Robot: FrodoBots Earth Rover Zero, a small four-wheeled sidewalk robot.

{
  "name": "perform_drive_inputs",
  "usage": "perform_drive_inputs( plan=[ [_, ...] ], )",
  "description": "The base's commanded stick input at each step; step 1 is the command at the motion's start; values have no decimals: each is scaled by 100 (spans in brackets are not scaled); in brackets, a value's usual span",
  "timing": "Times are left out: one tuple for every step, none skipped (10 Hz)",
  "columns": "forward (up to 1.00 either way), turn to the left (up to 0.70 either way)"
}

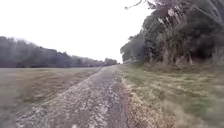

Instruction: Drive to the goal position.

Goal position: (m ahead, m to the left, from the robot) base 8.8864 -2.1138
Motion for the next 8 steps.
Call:
perform_drive_inputs(
  plan=[
    [60, 1],
    [60, 1],
    [60, 1],
    [60, 1],
    [60, 1],
    [60, 1],
    [60, 1],
    [60, 1]
  ],
)
